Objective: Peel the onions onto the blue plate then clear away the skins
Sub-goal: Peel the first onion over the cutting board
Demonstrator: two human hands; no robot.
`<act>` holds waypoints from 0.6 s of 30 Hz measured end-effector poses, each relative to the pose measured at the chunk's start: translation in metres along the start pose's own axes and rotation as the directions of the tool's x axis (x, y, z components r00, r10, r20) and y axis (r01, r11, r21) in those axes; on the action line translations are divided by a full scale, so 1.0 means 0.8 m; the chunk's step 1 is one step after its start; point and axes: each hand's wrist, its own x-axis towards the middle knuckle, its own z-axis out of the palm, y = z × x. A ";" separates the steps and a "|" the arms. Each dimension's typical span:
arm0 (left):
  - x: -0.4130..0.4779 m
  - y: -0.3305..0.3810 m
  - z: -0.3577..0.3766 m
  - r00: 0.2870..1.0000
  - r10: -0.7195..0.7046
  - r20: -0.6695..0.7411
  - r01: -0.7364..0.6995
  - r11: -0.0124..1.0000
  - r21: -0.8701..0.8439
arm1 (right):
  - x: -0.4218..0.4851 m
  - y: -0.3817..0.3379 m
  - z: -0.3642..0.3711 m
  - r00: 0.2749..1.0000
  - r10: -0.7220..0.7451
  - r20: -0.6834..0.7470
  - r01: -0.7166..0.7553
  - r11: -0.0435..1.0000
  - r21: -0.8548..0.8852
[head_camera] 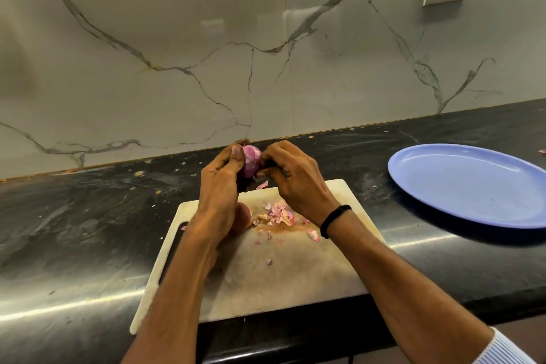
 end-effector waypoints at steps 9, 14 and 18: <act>-0.001 0.004 -0.003 0.999 0.023 0.022 -0.024 1.000 0.007 | 0.003 -0.008 -0.001 1.000 0.019 -0.003 -0.018 0.997 0.074; 0.002 0.002 -0.005 0.999 0.037 0.020 -0.038 0.998 0.040 | 0.003 -0.007 0.000 1.000 0.005 0.009 -0.005 0.999 0.034; 0.001 0.001 -0.004 0.999 0.027 0.027 -0.029 0.998 0.060 | 0.003 -0.008 -0.001 1.000 0.003 0.012 -0.003 0.999 0.037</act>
